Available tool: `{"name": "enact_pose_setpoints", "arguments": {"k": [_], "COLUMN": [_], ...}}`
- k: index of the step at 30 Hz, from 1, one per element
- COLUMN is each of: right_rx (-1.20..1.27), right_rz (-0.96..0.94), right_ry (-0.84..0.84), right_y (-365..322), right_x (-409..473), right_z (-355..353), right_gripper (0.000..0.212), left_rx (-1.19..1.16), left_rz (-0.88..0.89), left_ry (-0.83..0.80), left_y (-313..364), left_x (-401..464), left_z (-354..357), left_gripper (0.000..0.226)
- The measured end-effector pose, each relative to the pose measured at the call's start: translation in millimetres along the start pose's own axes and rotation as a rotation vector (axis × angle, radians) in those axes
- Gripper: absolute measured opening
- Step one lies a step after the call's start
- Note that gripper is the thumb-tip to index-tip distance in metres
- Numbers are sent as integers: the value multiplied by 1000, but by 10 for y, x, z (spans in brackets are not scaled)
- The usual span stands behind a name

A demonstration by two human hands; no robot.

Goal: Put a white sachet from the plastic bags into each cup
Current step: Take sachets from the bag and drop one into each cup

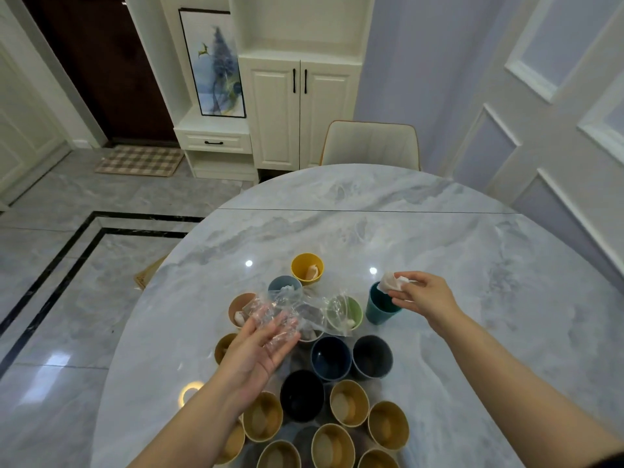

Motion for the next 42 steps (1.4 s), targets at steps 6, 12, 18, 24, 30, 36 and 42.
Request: {"name": "enact_pose_setpoints", "arguments": {"k": [6,12,18,24,30,36,42], "right_rx": [-95,-212,-396,-559,-323,-213,-416], "right_rz": [63,68,-35,-65,-77,-78,-450], "right_ry": [40,27,34,106,-69,-640,-523], "right_y": [183,174,32,-192,-381,-660,-963], "right_x": [255,262,54,-137,-555,-1313,-1855], "right_z": [73,150,218,226,487,1152,1582], "right_gripper": [28,38,43,55,42,81,57], "left_rx": [-15,-38,-35,-44,-42,14,193], "left_rz": [12,18,49,61,87,155,237], "left_ry": [13,7,-32,-73,-99,-142,-94], "left_y": [6,50,144,237,340,514,779], "left_x": [-15,-46,-153,-342,-574,-892,-1235], "left_z": [21,6,40,56,-10,-164,-540], "left_gripper": [36,41,49,58,51,49,54]}}
Point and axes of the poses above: each hand's wrist, its own x-axis towards the middle knuckle, its own z-axis out of the palm, y = z × x, the point moved 3 cm from there along x, towards the middle knuckle, and after that the axes turned 8 degrees about -x, right-handed, at the moved point
